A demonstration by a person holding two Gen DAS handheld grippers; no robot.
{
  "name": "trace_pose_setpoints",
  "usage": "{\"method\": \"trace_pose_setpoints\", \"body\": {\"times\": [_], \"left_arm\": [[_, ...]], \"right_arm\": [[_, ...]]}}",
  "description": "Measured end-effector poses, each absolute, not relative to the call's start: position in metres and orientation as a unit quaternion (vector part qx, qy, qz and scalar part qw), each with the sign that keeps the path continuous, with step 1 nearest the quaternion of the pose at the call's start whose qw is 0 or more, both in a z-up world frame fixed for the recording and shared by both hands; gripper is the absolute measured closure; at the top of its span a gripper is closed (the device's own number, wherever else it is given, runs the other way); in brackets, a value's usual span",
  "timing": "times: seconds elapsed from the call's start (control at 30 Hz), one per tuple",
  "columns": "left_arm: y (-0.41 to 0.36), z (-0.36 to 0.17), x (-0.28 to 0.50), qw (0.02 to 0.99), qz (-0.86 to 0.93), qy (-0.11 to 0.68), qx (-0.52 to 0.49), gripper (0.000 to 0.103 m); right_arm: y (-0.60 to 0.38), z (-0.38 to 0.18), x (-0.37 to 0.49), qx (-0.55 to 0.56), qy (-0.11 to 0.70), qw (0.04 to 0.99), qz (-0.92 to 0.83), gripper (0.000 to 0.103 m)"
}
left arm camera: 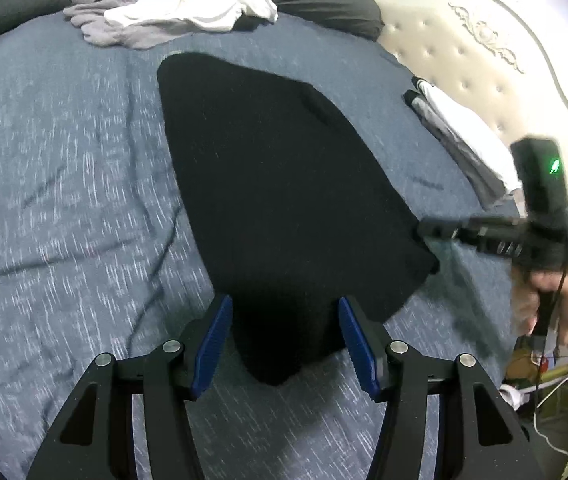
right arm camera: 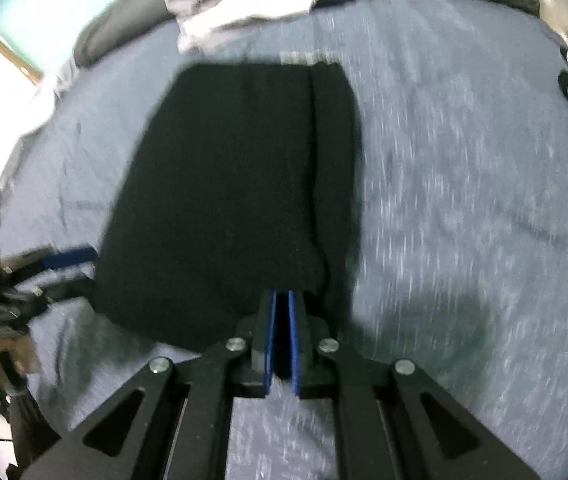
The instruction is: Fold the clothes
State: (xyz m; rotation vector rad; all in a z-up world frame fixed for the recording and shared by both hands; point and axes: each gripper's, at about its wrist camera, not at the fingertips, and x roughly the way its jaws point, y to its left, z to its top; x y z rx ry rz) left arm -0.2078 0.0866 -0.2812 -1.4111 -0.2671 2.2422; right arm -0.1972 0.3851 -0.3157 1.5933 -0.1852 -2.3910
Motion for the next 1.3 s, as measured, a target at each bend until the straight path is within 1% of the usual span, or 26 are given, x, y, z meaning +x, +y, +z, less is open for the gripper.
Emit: {"method": "trace_pose_setpoints", "body": {"times": [0.13,0.23,0.37,0.53,0.63,0.77,0.83,0.87,1.0,1.07,1.1,1.13,1.17,1.23,1.3], "left_arm": [[0.081,-0.280,-0.222,0.240,0.821,-0.104,-0.508,0.044],[0.077,-0.283,-0.232,0.242,0.820,-0.110,-0.507,0.044],[0.076,-0.292,-0.244,0.242,0.818,-0.114,-0.509,0.044],[0.080,-0.302,-0.253,0.247,0.813,-0.116,-0.514,0.044],[0.081,-0.306,-0.255,0.247,0.812,-0.123,-0.514,0.044],[0.081,-0.306,-0.259,0.249,0.809,-0.131,-0.516,0.043],[0.076,-0.305,-0.256,0.245,0.811,-0.138,-0.514,0.043],[0.074,-0.303,-0.255,0.243,0.812,-0.142,-0.512,0.043],[0.063,-0.299,-0.248,0.237,0.811,-0.164,-0.509,0.043],[0.060,-0.298,-0.243,0.235,0.811,-0.173,-0.508,0.043],[0.059,-0.299,-0.241,0.235,0.810,-0.178,-0.507,0.043],[0.059,-0.299,-0.239,0.233,0.809,-0.183,-0.508,0.043],[0.060,-0.298,-0.237,0.230,0.809,-0.187,-0.508,0.043],[0.062,-0.296,-0.231,0.229,0.807,-0.192,-0.509,0.043],[0.066,-0.297,-0.231,0.228,0.805,-0.194,-0.512,0.043]], "right_arm": [[0.381,-0.297,-0.241,0.521,-0.092,0.138,-0.837,0.099],[0.372,-0.294,-0.280,0.513,-0.092,0.148,-0.841,0.099],[0.363,-0.303,-0.334,0.515,-0.086,0.153,-0.839,0.099],[0.355,-0.334,-0.376,0.536,-0.058,0.138,-0.831,0.099],[0.355,-0.350,-0.384,0.549,-0.044,0.137,-0.823,0.100],[0.356,-0.347,-0.385,0.554,-0.033,0.143,-0.820,0.100],[0.362,-0.334,-0.378,0.546,-0.043,0.150,-0.823,0.100],[0.365,-0.328,-0.373,0.542,-0.050,0.155,-0.824,0.096],[0.383,-0.316,-0.339,0.543,-0.084,0.174,-0.817,0.095],[0.390,-0.313,-0.319,0.545,-0.093,0.174,-0.815,0.088],[0.394,-0.313,-0.310,0.546,-0.102,0.172,-0.813,0.073],[0.400,-0.314,-0.298,0.548,-0.115,0.168,-0.811,0.054],[0.405,-0.314,-0.286,0.551,-0.127,0.166,-0.808,0.047],[0.411,-0.314,-0.263,0.555,-0.144,0.167,-0.802,0.047],[0.413,-0.314,-0.241,0.560,-0.143,0.161,-0.800,0.046]]}}
